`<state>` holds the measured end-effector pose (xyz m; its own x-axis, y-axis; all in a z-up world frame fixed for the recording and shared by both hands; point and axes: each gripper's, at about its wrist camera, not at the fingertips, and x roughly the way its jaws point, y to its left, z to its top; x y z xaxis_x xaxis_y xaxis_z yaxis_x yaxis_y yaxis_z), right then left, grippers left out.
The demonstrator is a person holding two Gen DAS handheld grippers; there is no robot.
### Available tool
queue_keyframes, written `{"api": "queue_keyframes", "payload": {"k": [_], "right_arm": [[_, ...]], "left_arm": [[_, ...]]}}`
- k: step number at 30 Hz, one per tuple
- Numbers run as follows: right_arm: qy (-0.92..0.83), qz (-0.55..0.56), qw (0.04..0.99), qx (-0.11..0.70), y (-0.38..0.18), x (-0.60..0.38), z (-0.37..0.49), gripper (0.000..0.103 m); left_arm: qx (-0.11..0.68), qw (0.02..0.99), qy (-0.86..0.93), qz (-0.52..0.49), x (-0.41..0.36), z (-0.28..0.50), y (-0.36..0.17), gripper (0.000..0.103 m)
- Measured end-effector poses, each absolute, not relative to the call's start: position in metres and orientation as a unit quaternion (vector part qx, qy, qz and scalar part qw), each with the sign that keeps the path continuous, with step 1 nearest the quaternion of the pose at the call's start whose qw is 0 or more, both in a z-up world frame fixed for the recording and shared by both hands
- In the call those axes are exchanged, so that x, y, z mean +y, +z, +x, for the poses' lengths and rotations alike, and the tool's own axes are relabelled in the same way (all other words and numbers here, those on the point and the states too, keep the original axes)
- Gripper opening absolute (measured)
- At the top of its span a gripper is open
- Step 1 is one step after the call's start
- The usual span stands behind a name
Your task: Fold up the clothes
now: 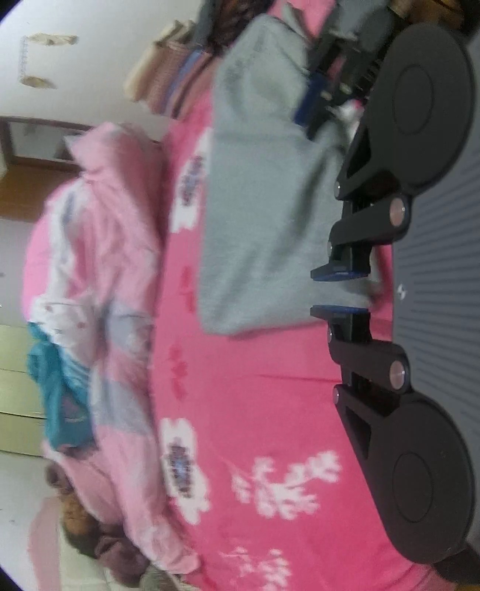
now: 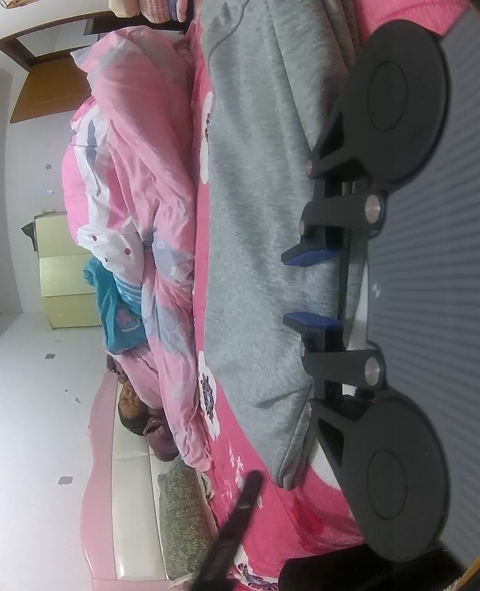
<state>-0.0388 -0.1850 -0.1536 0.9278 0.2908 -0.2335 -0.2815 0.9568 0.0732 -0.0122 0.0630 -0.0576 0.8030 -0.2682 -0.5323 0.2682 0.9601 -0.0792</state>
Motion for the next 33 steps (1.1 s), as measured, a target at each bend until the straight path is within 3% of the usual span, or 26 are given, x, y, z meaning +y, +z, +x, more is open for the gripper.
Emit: {"api": "queue_keyframes", "payload": {"k": [7, 11, 23, 27, 33], "right_arm": [[0.145, 0.017, 0.983, 0.112, -0.157, -0.184, -0.041, 0.027], [0.15, 0.033, 0.981, 0.119, -0.154, -0.189, -0.042, 0.027], [0.054, 0.045, 0.991, 0.113, -0.098, -0.237, -0.05, 0.031], [-0.024, 0.058, 0.973, 0.222, -0.127, -0.266, -0.019, 0.033], [-0.069, 0.05, 0.978, 0.191, -0.096, -0.271, -0.034, 0.035]], "left_arm": [[0.246, 0.941, -0.222, 0.06, -0.006, -0.001, -0.058, 0.024], [0.271, 0.927, -0.252, 0.061, -0.036, 0.01, -0.087, 0.022], [0.275, 0.926, -0.257, 0.007, -0.026, 0.015, -0.101, 0.023], [0.274, 0.926, -0.261, -0.004, -0.025, 0.016, -0.103, 0.024], [0.273, 0.925, -0.263, -0.002, -0.024, 0.017, -0.104, 0.024]]}}
